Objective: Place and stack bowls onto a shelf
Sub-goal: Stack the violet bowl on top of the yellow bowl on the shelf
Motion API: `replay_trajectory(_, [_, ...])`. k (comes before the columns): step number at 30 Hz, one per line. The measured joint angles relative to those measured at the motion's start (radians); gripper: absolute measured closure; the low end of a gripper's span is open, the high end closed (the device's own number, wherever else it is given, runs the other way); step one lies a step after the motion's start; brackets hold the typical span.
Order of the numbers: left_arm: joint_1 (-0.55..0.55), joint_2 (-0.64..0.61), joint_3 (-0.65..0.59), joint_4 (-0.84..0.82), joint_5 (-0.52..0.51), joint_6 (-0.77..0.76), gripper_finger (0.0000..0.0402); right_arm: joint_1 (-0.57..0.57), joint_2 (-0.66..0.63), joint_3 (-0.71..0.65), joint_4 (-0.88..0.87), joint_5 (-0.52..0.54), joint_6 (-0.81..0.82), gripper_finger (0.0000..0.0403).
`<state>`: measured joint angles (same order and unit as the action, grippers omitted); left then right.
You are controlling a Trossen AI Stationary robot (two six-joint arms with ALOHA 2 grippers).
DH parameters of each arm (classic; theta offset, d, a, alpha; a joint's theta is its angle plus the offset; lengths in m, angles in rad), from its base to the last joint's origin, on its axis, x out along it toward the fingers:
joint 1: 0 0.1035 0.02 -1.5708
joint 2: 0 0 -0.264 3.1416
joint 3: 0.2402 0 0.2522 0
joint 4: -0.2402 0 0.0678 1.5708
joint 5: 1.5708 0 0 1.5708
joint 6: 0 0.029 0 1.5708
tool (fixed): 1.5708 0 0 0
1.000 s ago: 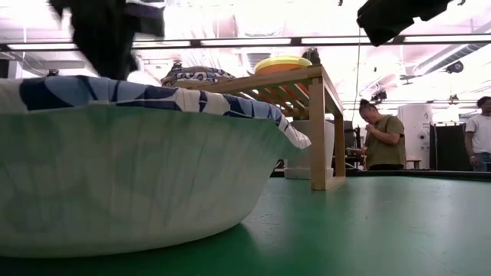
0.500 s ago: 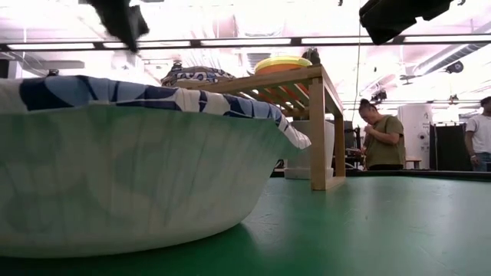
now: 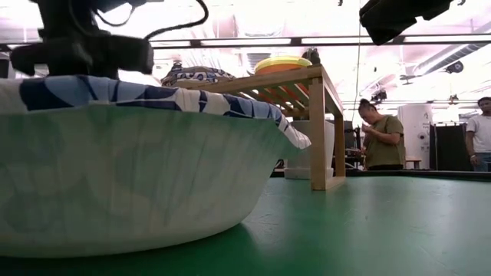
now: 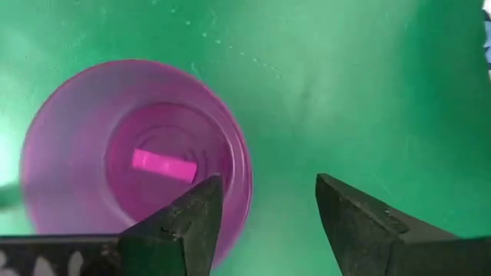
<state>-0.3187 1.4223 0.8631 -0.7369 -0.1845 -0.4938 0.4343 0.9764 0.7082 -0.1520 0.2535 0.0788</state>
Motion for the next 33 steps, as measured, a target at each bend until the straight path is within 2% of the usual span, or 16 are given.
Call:
replay_trajectory(4, [0.005, 0.041, -0.026, 0.039, -0.018, 0.009, 0.0216, 0.0, 0.0, 0.0, 0.0, 0.0, -0.001, 0.039])
replay_trajectory(8, [0.005, 0.101, -0.026, 0.052, -0.019, 0.011, 0.0242, 0.0, 0.0, 0.0, 0.0, 0.0, -0.001, 0.039])
replay_trajectory(11, [0.005, 0.142, -0.026, 0.051, -0.018, 0.015, 0.028, 0.0, 0.0, 0.0, 0.0, 0.0, -0.002, 0.039])
replay_trajectory(16, [0.005, 0.178, -0.021, 0.039, -0.008, 0.012, 0.0385, 0.0, 0.0, 0.0, 0.0, 0.0, -0.002, 0.039])
replay_trajectory(20, [0.003, 0.179, 0.017, 0.002, 0.019, 0.006, 0.0397, 0.0, 0.0, 0.0, -0.001, 0.0, -0.004, 0.039])
replay_trajectory(25, [-0.003, 0.16, 0.155, -0.146, 0.038, 0.016, 0.0401, 0.0, 0.0, 0.0, -0.001, 0.0, -0.005, 0.039])
replay_trajectory(33, [-0.003, 0.16, 0.527, -0.36, 0.011, 0.158, 0.0401, 0.0, 0.0, 0.0, -0.01, 0.001, -0.004, 0.039])
